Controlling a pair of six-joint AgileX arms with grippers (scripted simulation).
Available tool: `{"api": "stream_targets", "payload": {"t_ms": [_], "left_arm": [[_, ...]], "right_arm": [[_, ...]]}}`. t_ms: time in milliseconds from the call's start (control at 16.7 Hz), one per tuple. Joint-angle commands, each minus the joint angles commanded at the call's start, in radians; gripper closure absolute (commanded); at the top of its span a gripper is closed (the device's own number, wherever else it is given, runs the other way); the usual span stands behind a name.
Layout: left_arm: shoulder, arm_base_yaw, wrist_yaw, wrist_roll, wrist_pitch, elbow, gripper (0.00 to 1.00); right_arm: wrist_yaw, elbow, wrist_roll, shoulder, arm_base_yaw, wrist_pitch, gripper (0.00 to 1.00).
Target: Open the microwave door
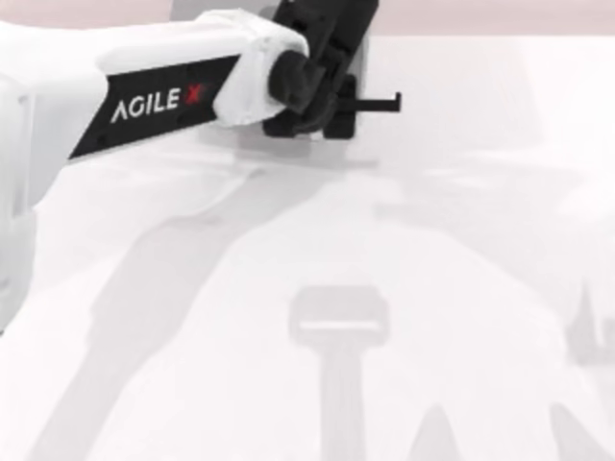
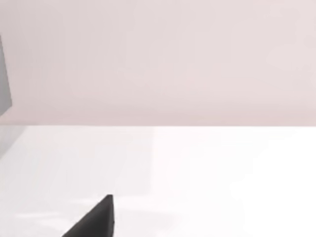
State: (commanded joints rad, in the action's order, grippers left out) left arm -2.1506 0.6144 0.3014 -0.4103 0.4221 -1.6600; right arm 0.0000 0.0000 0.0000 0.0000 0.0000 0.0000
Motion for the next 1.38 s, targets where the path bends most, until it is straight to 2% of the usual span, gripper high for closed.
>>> {"api": "stream_targets", "payload": {"t_ms": [780,1380], "left_arm": [[0.0,0.0,0.0,0.0,0.0,0.0,1.0],[0.046,-0.009,-0.042,0.056,-0.044,0.075,1.0]], "right_arm": [[0.0,0.0,0.0,0.0,0.0,0.0,0.0],[0.0,0.0,0.0,0.0,0.0,0.0,0.0]]}}
